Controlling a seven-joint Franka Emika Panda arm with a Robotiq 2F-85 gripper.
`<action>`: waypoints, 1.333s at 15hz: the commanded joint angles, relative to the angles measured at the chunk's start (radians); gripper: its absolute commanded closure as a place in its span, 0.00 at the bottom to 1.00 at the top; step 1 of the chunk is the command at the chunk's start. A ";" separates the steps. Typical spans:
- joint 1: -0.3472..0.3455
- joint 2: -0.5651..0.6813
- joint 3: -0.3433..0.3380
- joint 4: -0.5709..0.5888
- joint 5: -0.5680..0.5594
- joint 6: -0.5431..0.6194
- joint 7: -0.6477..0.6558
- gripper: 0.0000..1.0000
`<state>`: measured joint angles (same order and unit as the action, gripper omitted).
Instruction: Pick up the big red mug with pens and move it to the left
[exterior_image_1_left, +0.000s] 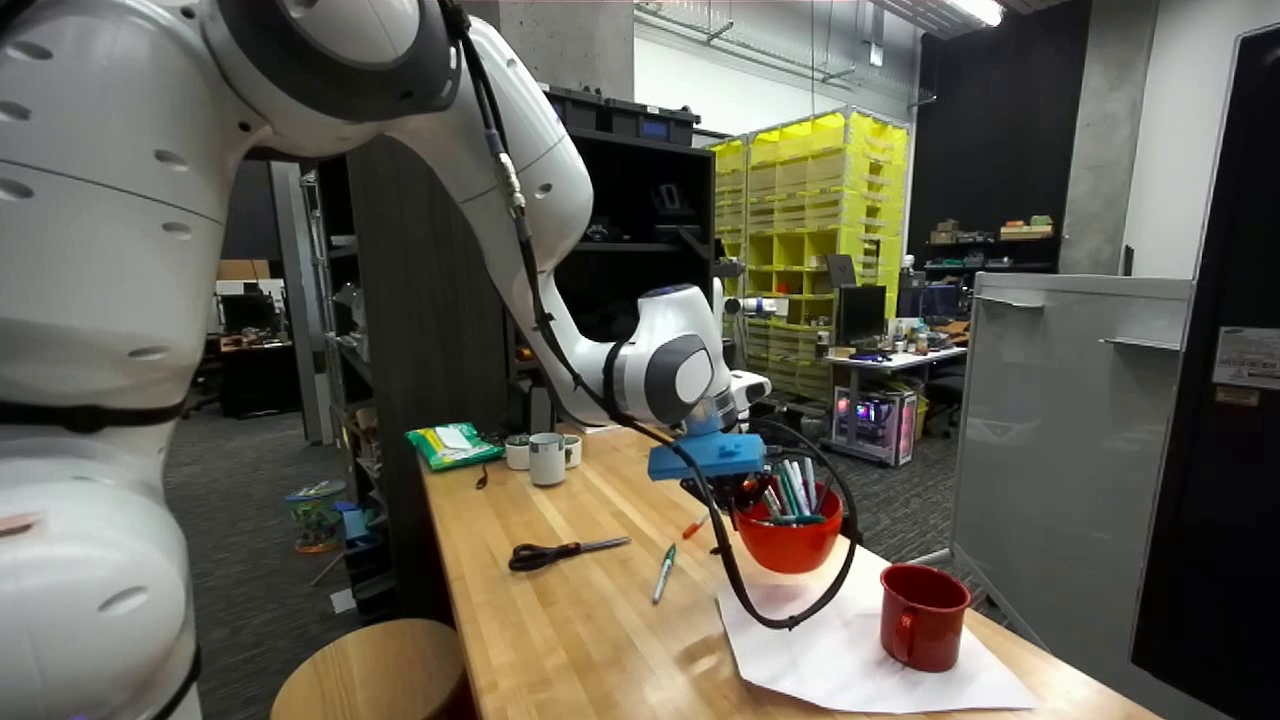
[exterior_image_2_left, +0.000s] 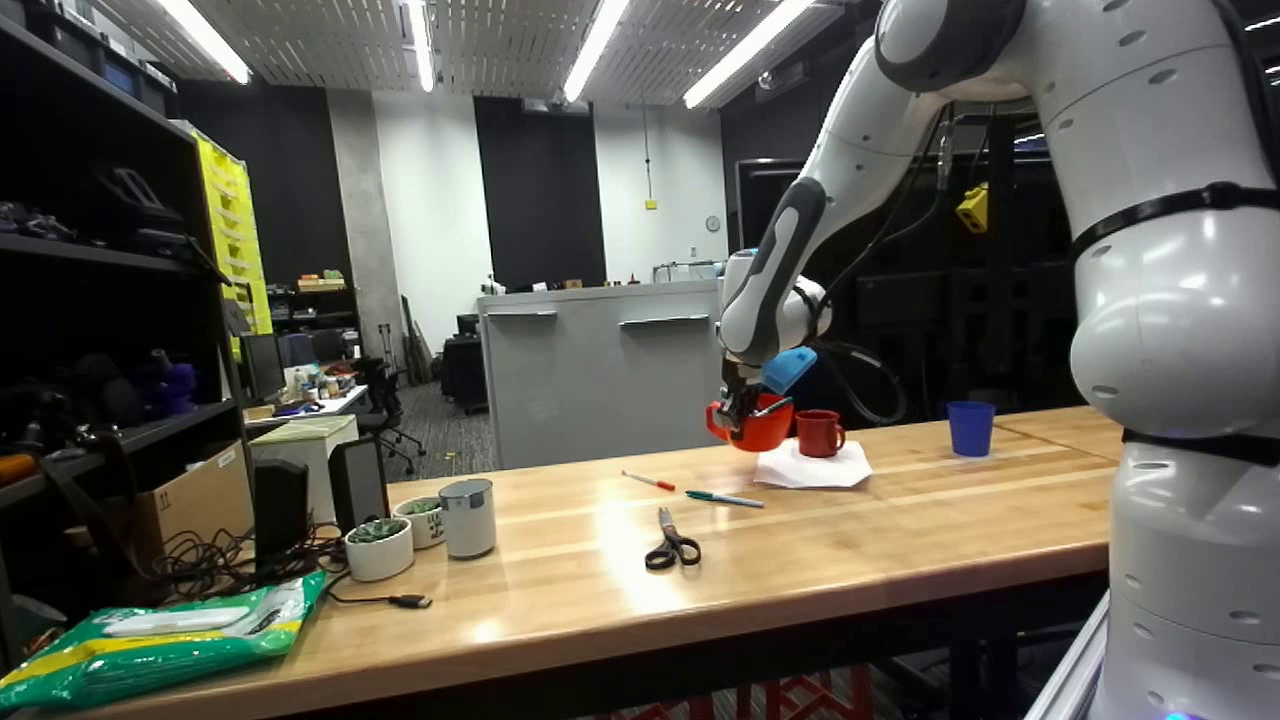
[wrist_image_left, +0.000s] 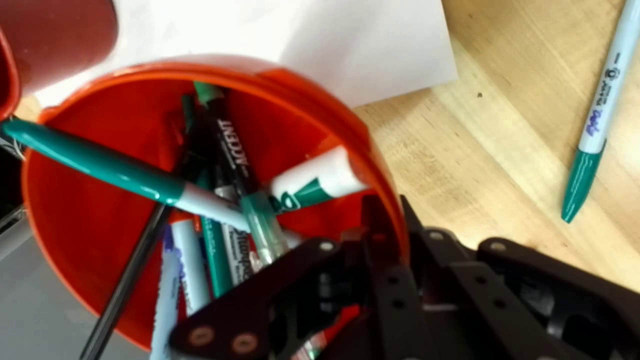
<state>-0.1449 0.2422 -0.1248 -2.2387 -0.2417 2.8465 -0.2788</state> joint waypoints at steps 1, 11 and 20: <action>0.032 -0.042 0.003 -0.013 -0.055 0.007 -0.007 0.98; 0.131 0.078 0.029 0.178 -0.236 -0.060 -0.042 0.98; 0.210 0.239 0.131 0.425 -0.301 -0.282 -0.263 0.98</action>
<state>0.0496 0.4231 -0.0217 -1.9093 -0.5185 2.6375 -0.4515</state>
